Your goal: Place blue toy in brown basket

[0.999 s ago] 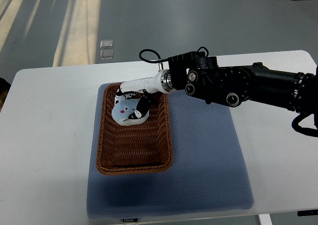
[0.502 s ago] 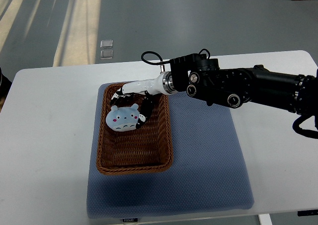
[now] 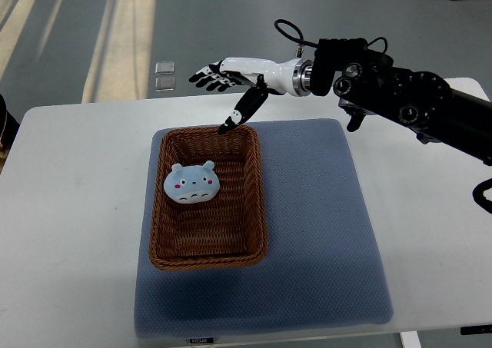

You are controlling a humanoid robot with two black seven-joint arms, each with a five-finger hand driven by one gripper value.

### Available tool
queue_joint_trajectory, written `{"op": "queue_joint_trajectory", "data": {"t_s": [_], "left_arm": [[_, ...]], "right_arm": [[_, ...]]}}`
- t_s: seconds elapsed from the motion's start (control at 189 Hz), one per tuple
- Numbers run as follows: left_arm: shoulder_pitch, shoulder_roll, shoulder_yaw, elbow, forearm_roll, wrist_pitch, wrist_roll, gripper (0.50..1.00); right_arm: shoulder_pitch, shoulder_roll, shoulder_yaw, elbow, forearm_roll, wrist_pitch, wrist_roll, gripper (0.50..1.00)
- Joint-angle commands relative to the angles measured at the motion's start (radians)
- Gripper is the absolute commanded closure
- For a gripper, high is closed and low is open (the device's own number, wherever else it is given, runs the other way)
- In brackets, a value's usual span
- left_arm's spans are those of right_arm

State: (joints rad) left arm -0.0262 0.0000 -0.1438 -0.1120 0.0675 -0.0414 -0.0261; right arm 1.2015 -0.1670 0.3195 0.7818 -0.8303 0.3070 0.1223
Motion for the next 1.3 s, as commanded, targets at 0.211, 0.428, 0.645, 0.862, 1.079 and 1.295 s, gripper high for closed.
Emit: {"op": "queue_joint_trajectory", "data": {"t_s": [0.211, 0.428, 0.645, 0.862, 1.079, 1.295], "left_arm": [[0.000, 0.000, 0.001, 0.000, 0.000, 0.000, 0.000, 0.500], [0.000, 0.000, 0.000, 0.000, 0.000, 0.000, 0.000, 0.500], [0.000, 0.000, 0.001, 0.000, 0.000, 0.000, 0.000, 0.500], [0.000, 0.000, 0.001, 0.000, 0.000, 0.000, 0.000, 0.500], [0.000, 0.000, 0.001, 0.000, 0.000, 0.000, 0.000, 0.500], [0.000, 0.000, 0.000, 0.000, 0.000, 0.000, 0.000, 0.500]], "right_arm": [[-0.166, 0.004, 0.360, -0.138, 0.040, -0.152, 0.000, 0.589], [-0.241, 0.011, 0.460, -0.147, 0.252, -0.210, 0.046, 0.589], [-0.312, 0.054, 0.484, -0.173, 0.597, -0.263, 0.123, 0.589], [-0.364, 0.055, 0.532, -0.256, 0.751, -0.264, 0.183, 0.589], [-0.395, 0.055, 0.566, -0.314, 0.760, -0.253, 0.183, 0.589], [-0.402, 0.055, 0.563, -0.314, 0.760, -0.252, 0.192, 0.589]]}}
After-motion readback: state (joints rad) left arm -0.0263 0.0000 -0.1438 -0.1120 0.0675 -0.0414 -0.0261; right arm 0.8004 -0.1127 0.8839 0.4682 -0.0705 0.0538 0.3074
